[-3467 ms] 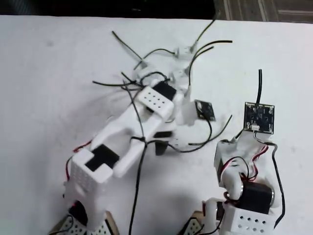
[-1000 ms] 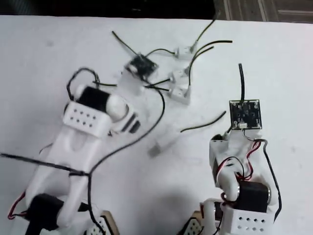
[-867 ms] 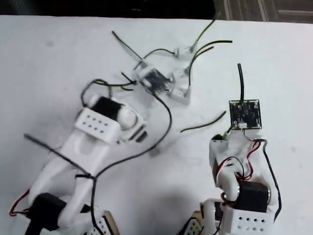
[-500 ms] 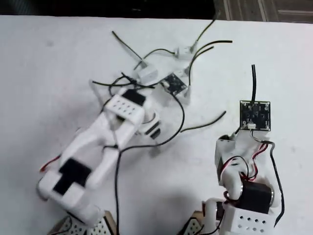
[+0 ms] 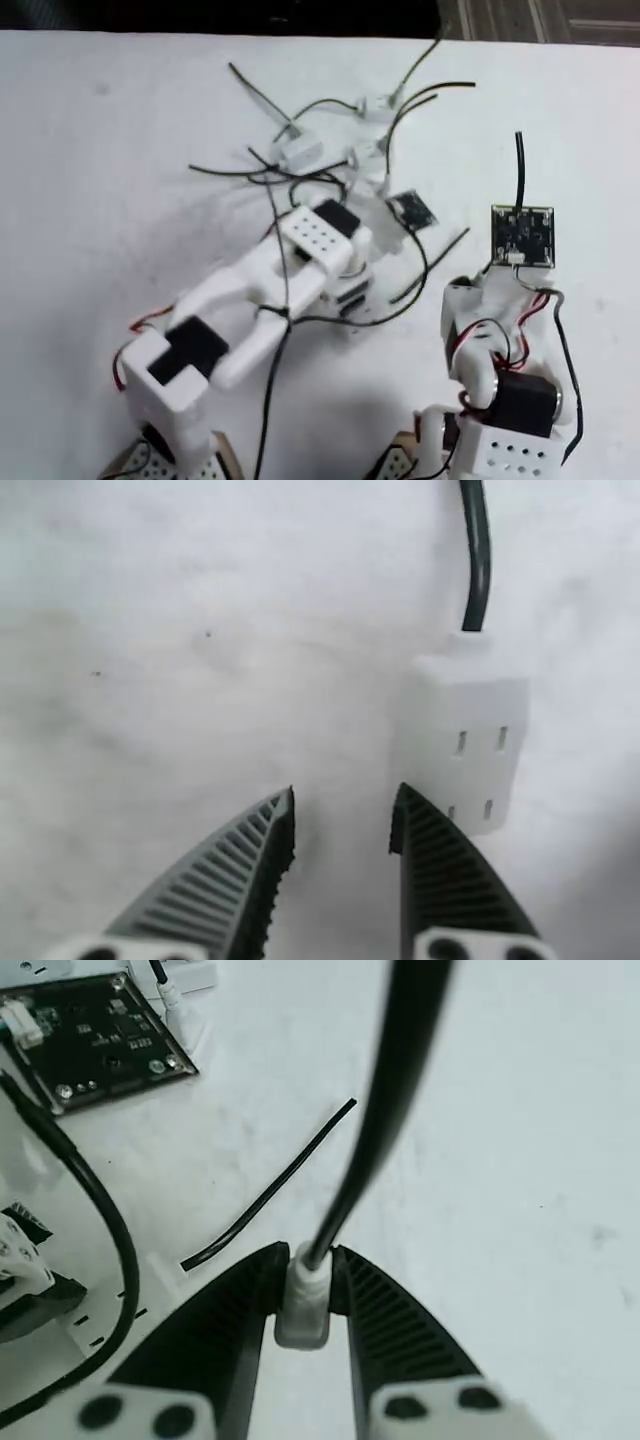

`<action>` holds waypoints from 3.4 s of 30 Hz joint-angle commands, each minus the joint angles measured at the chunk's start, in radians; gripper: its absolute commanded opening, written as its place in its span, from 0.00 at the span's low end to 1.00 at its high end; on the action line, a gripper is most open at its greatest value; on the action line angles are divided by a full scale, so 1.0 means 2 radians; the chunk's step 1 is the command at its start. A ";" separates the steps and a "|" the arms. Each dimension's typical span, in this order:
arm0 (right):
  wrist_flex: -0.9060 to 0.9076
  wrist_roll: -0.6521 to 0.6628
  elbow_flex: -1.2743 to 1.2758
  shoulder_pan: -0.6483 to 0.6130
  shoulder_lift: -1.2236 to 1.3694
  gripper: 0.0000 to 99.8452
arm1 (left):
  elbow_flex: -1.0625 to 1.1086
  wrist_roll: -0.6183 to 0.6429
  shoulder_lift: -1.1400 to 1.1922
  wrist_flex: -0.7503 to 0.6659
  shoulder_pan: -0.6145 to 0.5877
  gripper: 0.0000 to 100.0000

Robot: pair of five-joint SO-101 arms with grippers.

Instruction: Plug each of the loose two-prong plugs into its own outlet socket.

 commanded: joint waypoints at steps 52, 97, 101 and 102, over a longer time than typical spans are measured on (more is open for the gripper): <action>-0.363 -0.027 0.320 -0.336 -0.004 0.02 | 0.568 -0.074 -0.649 -0.147 -0.392 0.17; -0.221 0.033 0.247 -0.336 -0.004 0.23 | 0.575 -0.076 -0.649 -0.149 -0.392 0.17; -0.199 0.029 0.203 -0.336 0.000 0.23 | 0.576 -0.076 -0.649 -0.149 -0.392 0.17; -0.187 0.029 0.194 -0.336 0.000 0.23 | 0.576 -0.076 -0.649 -0.149 -0.392 0.17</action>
